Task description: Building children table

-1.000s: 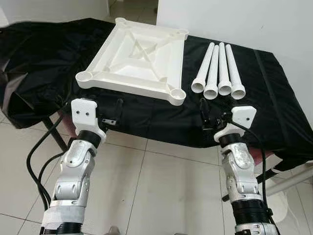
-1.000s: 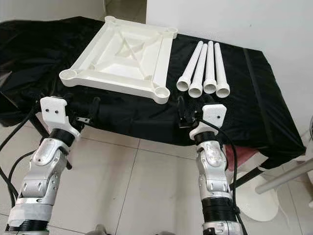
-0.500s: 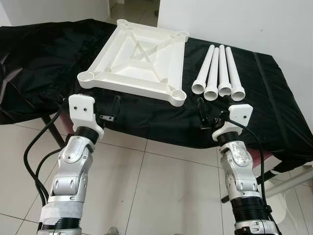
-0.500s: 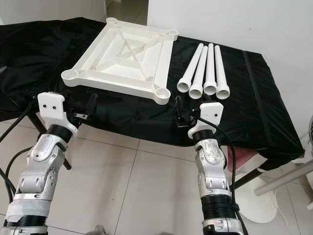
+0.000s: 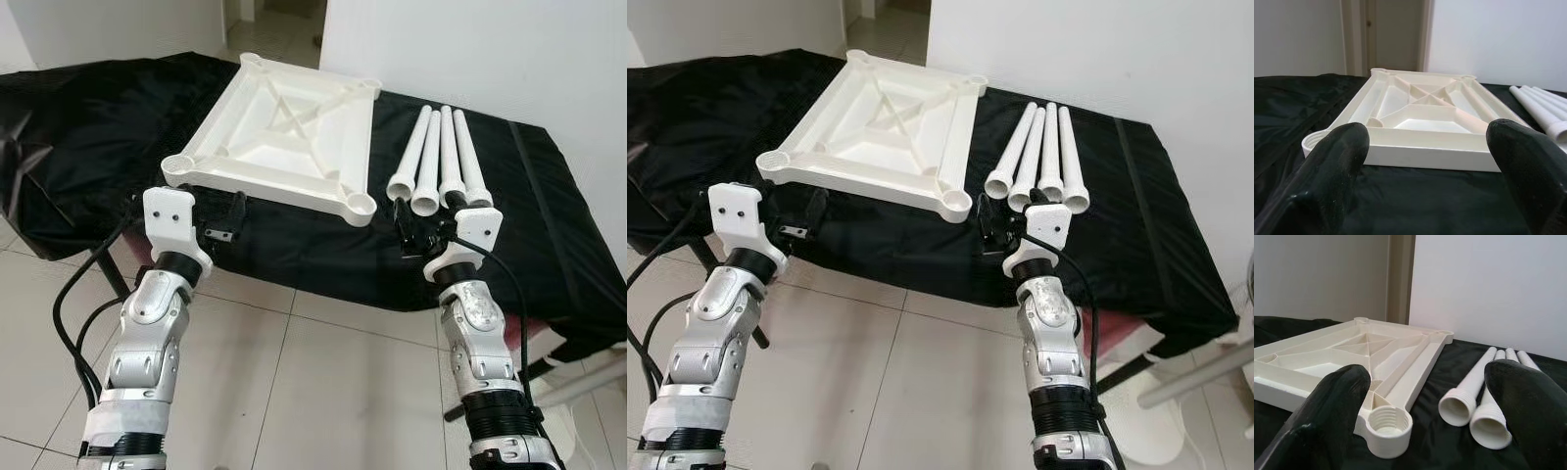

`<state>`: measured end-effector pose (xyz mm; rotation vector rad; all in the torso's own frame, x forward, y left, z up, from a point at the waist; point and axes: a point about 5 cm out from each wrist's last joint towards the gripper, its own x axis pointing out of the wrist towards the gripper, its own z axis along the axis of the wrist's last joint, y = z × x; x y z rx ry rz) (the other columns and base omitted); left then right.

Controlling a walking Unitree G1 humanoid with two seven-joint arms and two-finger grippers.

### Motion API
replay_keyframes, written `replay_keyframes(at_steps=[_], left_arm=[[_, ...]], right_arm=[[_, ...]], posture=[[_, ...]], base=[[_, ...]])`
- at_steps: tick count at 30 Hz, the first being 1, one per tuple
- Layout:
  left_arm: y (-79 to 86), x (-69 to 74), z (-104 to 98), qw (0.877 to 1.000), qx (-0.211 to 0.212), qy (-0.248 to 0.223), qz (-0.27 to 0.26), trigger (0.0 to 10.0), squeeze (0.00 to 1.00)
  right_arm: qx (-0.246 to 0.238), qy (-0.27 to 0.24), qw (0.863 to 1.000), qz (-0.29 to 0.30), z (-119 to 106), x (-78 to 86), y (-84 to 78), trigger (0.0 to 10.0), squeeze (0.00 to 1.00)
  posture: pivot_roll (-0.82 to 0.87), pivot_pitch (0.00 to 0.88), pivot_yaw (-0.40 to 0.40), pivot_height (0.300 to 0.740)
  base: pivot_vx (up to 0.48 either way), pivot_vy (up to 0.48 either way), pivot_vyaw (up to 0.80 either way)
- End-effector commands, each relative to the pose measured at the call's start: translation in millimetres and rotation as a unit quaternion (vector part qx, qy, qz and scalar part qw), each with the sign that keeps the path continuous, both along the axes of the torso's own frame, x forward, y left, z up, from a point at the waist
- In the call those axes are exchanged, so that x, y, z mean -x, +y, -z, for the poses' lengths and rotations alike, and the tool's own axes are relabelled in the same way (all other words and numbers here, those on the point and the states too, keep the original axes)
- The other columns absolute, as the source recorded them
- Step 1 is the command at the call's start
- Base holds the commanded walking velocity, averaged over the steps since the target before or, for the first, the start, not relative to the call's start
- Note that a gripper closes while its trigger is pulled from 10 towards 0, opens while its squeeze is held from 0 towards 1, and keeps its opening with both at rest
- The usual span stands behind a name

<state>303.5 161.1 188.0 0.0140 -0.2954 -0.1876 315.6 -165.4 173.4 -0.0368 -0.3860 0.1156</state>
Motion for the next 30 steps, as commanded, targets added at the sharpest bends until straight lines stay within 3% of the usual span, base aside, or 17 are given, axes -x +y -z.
replay_keyframes(at_steps=[1,30], left_arm=[[-1.7,-2.9,4.8,1.0,0.002,0.016,-0.009,10.0,0.0],[-2.6,-4.2,4.5,1.0,-0.001,0.016,-0.01,10.0,0.0]], right_arm=[[0.002,0.001,1.0,0.0,0.8,-0.8,1.0,10.0,0.0],[0.007,0.003,1.0,0.001,2.1,-2.5,-0.6,10.0,0.0]], posture=[[0.09,0.028,-0.064,0.74],[0.09,0.03,-0.069,0.74]], base=[[0.3,0.0,0.0],[0.302,0.0,0.0]])
